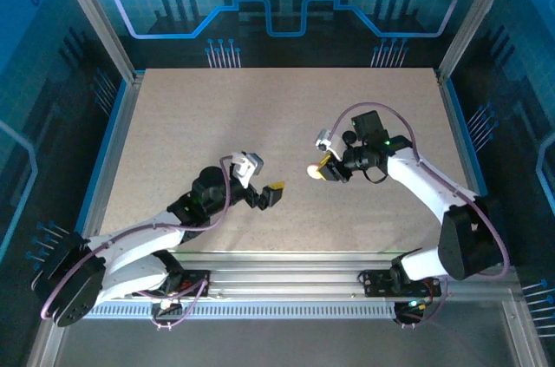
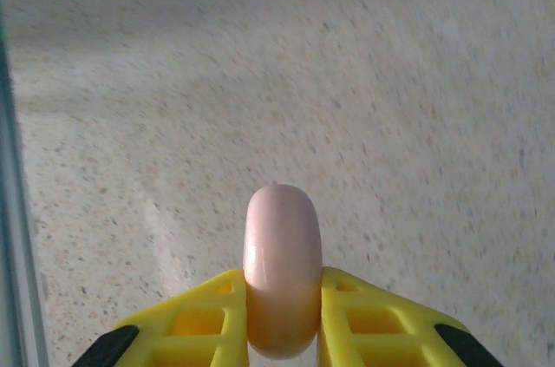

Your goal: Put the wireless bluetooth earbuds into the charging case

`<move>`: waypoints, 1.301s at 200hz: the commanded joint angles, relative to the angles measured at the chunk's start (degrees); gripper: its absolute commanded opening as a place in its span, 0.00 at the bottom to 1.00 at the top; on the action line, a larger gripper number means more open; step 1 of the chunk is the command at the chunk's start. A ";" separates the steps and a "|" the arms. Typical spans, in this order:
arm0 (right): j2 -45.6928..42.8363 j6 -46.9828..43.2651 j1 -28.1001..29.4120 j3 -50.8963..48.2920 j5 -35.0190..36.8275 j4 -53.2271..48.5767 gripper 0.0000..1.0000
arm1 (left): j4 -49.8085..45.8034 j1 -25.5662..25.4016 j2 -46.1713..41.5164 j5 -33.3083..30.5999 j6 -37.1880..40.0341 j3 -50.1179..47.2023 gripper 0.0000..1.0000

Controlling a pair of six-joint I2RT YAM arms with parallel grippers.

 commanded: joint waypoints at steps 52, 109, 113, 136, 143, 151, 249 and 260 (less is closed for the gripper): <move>7.83 8.36 -5.27 1.43 3.14 -1.77 0.20 | -11.53 5.70 -0.28 -6.32 -9.72 4.62 0.99; 17.72 10.80 -7.11 6.39 -0.84 -5.58 0.19 | -12.64 5.67 0.58 -6.85 -9.87 5.06 0.99; 18.32 10.87 -7.24 6.72 -1.05 -5.80 0.19 | -12.78 5.68 0.56 -7.16 -9.84 5.06 0.99; 21.55 11.75 -7.64 9.18 -0.50 -7.73 0.19 | -13.65 5.70 0.41 -7.85 -9.48 5.37 0.99; 22.16 12.05 -7.80 9.69 0.06 -7.97 0.19 | -13.96 5.71 0.30 -7.93 -9.34 5.49 0.99; 22.78 12.24 -7.90 10.06 0.61 -7.97 0.19 | -14.26 5.72 0.18 -8.15 -9.21 5.63 0.99; 25.64 14.74 -9.32 11.93 5.19 -6.88 0.41 | -15.58 8.31 0.12 -7.78 -10.26 6.29 0.99; 25.37 15.00 -9.64 12.02 5.51 -6.77 0.43 | -16.53 9.83 0.18 -7.34 -10.94 6.71 0.99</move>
